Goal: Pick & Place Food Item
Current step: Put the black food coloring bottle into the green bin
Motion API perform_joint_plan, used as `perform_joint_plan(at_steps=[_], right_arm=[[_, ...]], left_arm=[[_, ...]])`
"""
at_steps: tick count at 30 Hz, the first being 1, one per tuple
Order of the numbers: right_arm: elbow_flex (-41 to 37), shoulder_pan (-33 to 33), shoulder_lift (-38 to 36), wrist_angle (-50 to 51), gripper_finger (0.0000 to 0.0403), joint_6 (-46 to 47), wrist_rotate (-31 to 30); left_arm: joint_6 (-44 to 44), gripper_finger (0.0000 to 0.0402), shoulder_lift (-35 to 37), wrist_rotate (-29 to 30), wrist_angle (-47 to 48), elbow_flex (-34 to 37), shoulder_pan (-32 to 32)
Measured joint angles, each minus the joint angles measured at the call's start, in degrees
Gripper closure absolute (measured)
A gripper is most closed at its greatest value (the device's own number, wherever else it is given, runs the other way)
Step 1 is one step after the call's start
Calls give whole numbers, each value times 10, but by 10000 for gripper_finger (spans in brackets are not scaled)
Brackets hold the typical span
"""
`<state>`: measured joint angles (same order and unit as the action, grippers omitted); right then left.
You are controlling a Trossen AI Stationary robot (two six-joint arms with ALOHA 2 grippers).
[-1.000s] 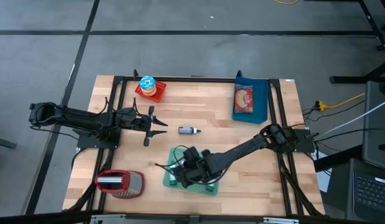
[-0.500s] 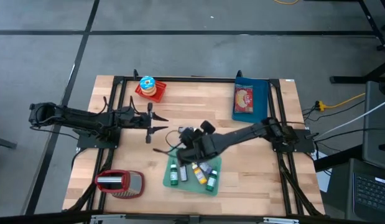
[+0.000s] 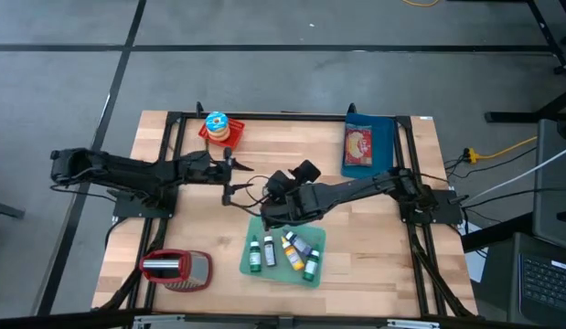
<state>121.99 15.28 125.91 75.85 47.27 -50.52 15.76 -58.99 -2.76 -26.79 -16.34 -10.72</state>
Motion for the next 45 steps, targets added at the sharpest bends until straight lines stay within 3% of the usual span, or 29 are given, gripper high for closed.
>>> perform_joint_plan(at_steps=[7,15,18,21,29,34,39,45], right_arm=[[0,43,-52,-2,140,51,-74],[0,95,-84,0,140,93,-149],[0,102,-86,13,140,88,-145],[0,97,-86,60,140,103,-102],[-100,53,-88,117,175,123,-36],[-160,22,-95,93,193,95,-19],[-194,-4,-96,9,193,16,-9],[-247,-45,-97,-185,190,-132,11]], left_arm=[[28,188,-130,-27,1,-66,-3],[-33,187,-233,-11,-3,-136,-3],[-35,190,-244,12,-7,-151,-3],[-22,191,-239,18,-22,-156,-4],[-44,188,-182,0,-10,-147,-15],[-45,188,-90,-13,12,-141,-15],[-41,188,28,-13,81,-141,-14],[-43,187,153,3,191,-141,-14]])
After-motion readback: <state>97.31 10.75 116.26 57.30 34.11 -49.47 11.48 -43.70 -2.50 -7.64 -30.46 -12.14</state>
